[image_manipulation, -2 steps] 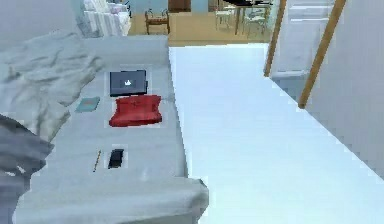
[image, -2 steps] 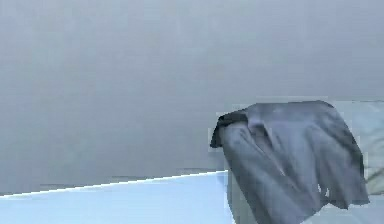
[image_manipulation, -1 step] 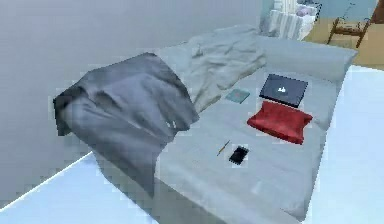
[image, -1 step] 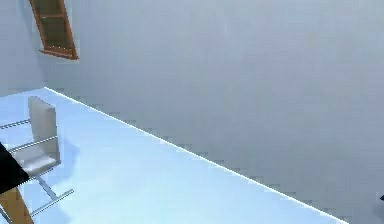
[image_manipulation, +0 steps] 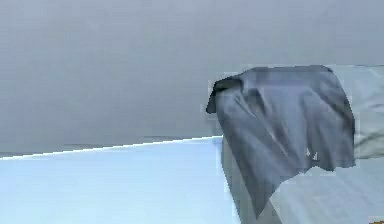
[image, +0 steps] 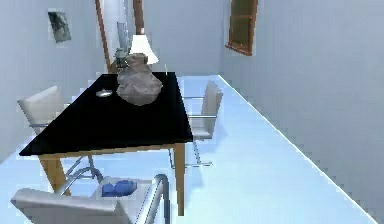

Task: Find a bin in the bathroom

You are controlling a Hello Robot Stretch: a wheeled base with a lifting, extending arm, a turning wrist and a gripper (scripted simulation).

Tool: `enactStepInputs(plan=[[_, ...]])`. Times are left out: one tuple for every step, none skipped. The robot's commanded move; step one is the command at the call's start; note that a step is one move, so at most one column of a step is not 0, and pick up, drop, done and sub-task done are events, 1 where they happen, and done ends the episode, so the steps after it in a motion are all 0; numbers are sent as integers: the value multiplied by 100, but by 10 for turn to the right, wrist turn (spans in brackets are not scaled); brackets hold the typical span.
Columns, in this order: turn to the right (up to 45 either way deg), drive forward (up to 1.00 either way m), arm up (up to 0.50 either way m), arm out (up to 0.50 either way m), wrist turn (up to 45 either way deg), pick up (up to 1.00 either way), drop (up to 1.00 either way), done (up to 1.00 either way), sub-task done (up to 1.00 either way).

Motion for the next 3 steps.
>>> enactStepInputs(plan=[[-450, 0, 0, 0, 0, 0, 0, 0, 0], [-420, 0, 0, 0, 0, 0, 0, 0, 0], [0, 35, 0, 0, 0, 0, 0, 0, 0]])
